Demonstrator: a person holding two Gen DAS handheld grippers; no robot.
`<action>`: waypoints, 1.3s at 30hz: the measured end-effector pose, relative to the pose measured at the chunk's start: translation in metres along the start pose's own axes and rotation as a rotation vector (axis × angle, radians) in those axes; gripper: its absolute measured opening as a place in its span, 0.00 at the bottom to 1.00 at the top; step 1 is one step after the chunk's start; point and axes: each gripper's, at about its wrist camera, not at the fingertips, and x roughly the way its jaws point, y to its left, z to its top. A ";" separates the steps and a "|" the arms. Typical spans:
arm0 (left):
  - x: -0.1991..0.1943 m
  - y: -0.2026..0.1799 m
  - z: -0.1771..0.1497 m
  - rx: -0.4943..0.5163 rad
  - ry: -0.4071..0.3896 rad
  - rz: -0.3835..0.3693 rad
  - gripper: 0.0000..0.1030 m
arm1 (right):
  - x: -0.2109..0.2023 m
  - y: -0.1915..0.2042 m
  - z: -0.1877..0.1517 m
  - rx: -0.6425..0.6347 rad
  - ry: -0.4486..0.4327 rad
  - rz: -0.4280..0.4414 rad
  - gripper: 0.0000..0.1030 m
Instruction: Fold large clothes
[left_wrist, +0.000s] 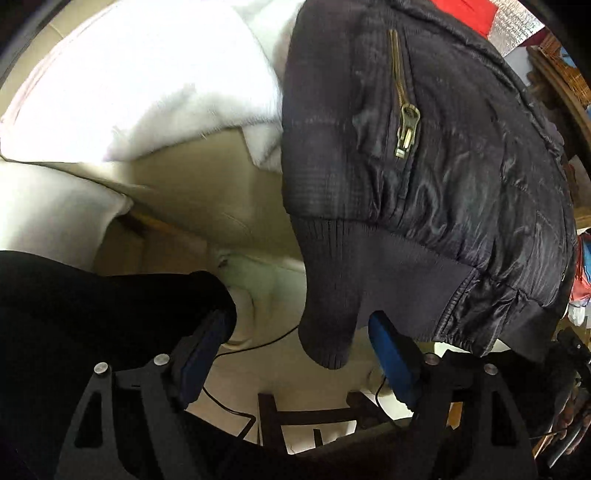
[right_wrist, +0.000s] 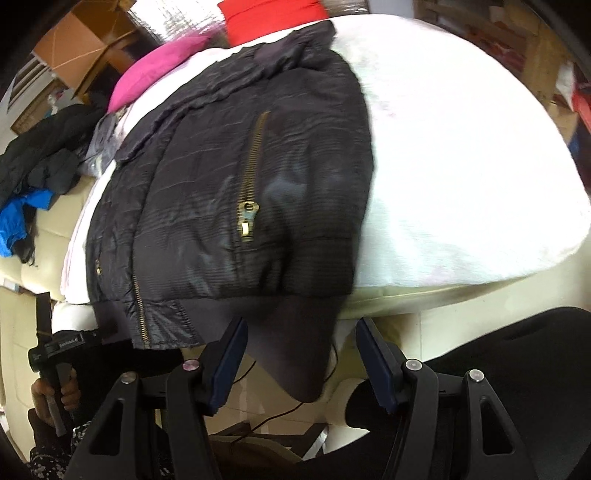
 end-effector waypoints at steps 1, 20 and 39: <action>0.004 -0.001 0.001 0.004 0.007 -0.003 0.78 | 0.002 -0.001 0.000 0.005 0.008 -0.012 0.63; 0.028 0.002 0.026 0.020 0.046 -0.130 0.36 | 0.068 0.005 0.001 0.078 0.192 -0.024 0.17; -0.121 -0.007 0.070 0.173 -0.225 -0.352 0.09 | -0.080 0.040 0.070 -0.032 -0.231 0.296 0.09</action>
